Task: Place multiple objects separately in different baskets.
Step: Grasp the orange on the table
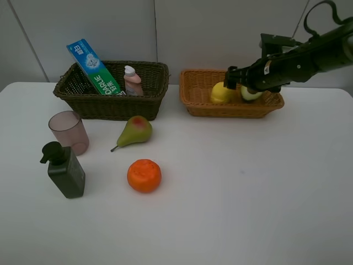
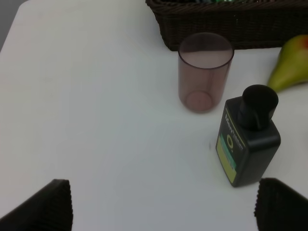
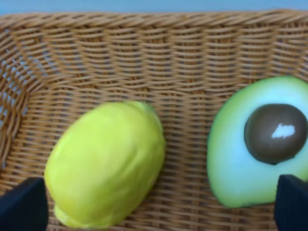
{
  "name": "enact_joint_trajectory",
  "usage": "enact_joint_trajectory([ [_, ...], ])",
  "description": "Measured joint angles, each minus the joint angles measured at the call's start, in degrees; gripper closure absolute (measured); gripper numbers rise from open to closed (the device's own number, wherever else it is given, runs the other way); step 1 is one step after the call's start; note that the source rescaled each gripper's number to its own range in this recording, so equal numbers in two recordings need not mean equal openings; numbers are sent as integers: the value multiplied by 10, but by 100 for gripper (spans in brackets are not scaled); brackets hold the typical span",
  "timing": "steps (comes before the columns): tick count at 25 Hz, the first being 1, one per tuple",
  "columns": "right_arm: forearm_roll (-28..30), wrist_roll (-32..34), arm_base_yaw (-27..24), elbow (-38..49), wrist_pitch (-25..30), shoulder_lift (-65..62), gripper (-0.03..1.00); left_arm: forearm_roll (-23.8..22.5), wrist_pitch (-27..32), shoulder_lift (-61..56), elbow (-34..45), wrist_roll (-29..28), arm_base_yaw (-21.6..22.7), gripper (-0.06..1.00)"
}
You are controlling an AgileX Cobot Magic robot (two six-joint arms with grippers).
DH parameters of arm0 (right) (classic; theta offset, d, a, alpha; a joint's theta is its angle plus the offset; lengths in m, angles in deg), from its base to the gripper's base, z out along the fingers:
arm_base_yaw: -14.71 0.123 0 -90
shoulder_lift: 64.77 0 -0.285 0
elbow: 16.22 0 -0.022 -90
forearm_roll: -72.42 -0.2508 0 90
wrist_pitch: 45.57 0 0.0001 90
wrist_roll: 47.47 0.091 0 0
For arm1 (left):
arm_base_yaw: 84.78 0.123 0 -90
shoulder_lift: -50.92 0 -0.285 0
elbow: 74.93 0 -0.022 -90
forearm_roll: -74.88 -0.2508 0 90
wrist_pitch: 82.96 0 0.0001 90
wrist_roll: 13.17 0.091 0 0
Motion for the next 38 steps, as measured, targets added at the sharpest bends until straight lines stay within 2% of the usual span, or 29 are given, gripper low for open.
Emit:
enact_joint_trajectory([
  [8, 0, 0, 0, 0, 6, -25, -3, 0, 0, 0, 0, 0, 0, -6],
  [18, 0, 0, 10, 0, 74, -84, -3, 0, 0, 0, 0, 0, 0, -6],
  [24, 0, 0, 44, 0, 156, -134, -3, 0, 0, 0, 0, 0, 0, -6],
  [32, -1, 0, 108, 0, 229, -186, -3, 0, 0, 0, 0, 0, 0, -6],
  [38, -1, 23, 158, 36, 239, -203, -3, 0, 0, 0, 0, 0, 0, -6],
])
